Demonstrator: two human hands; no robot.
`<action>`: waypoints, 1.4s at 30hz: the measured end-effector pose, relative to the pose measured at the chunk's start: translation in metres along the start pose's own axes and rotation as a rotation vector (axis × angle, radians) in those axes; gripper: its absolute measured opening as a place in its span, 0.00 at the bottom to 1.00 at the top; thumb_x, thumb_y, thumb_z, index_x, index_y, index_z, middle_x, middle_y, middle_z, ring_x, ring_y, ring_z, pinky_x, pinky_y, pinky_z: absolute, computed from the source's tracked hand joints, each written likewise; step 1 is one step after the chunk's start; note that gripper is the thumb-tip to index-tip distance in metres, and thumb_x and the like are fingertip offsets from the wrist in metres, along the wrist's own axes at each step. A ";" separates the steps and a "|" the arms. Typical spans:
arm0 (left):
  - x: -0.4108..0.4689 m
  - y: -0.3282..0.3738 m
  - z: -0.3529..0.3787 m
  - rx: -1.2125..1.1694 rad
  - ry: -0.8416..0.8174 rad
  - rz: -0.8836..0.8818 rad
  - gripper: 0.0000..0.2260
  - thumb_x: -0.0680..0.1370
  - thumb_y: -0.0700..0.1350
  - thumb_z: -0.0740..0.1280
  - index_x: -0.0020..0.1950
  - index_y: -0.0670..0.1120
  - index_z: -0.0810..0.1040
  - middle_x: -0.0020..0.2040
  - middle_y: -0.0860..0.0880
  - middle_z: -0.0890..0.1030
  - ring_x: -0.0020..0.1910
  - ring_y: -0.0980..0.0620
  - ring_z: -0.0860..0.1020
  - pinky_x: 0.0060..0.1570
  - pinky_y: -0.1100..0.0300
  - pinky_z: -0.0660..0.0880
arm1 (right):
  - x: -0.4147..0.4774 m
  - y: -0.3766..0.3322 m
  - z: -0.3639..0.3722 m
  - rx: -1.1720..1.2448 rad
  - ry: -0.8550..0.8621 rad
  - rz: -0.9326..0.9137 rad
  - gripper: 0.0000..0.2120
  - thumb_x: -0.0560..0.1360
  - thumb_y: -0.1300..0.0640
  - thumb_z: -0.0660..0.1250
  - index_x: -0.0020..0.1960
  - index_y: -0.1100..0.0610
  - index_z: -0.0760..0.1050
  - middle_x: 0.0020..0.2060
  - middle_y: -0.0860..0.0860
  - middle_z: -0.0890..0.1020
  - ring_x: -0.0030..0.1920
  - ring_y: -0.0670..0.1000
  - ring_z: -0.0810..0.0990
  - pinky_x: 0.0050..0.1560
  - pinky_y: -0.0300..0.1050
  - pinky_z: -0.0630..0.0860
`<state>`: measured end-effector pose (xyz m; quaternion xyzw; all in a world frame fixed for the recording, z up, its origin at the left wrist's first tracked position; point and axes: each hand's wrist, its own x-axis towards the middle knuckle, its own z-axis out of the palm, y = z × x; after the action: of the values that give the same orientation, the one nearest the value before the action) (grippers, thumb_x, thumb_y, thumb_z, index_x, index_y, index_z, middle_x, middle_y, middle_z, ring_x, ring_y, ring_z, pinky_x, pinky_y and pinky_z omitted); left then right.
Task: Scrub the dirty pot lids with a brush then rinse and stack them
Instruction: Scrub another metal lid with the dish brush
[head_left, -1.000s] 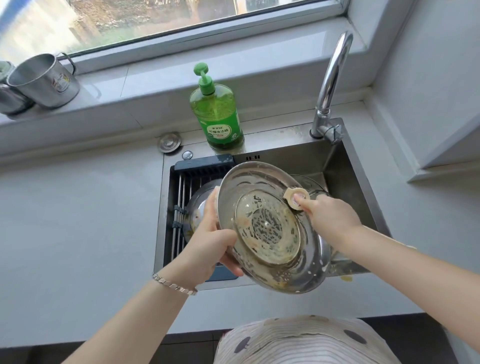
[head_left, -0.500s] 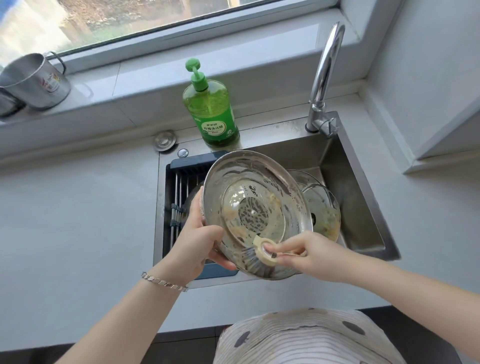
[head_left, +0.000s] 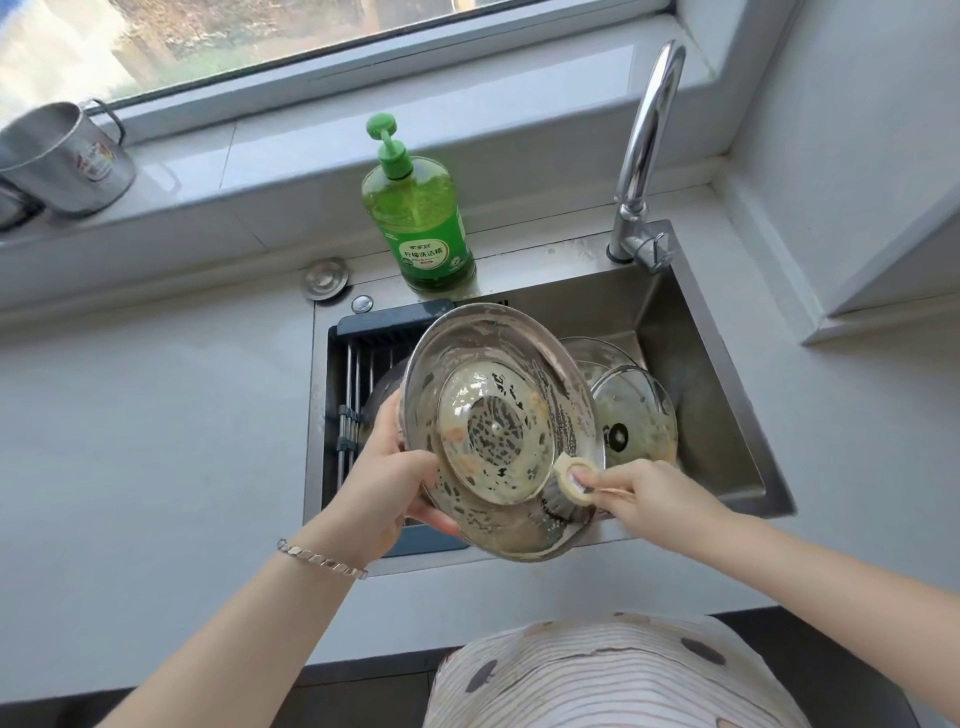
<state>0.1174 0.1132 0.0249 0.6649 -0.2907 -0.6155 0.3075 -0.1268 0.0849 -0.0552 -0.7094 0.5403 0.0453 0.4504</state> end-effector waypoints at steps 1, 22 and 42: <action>0.002 -0.001 0.000 -0.012 0.011 -0.015 0.37 0.71 0.24 0.54 0.72 0.56 0.60 0.58 0.41 0.75 0.35 0.46 0.81 0.20 0.60 0.74 | 0.000 -0.003 0.004 0.010 -0.035 -0.034 0.14 0.78 0.49 0.62 0.63 0.40 0.74 0.38 0.43 0.78 0.27 0.43 0.69 0.30 0.34 0.67; -0.005 0.016 0.017 0.230 -0.004 -0.076 0.28 0.72 0.25 0.52 0.62 0.55 0.66 0.46 0.44 0.77 0.24 0.49 0.78 0.18 0.63 0.70 | 0.042 -0.056 -0.049 0.242 0.634 -0.244 0.18 0.79 0.57 0.60 0.69 0.49 0.69 0.48 0.55 0.83 0.43 0.55 0.79 0.42 0.50 0.76; 0.012 0.022 0.015 0.353 0.591 0.451 0.11 0.80 0.43 0.61 0.55 0.56 0.80 0.42 0.60 0.82 0.39 0.60 0.78 0.36 0.64 0.71 | 0.043 0.002 -0.020 0.334 0.442 0.201 0.16 0.79 0.52 0.59 0.66 0.46 0.72 0.60 0.54 0.79 0.59 0.59 0.75 0.60 0.53 0.72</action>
<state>0.1032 0.0892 0.0339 0.7753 -0.4294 -0.2556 0.3862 -0.1193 0.0397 -0.0689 -0.5613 0.6927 -0.1556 0.4254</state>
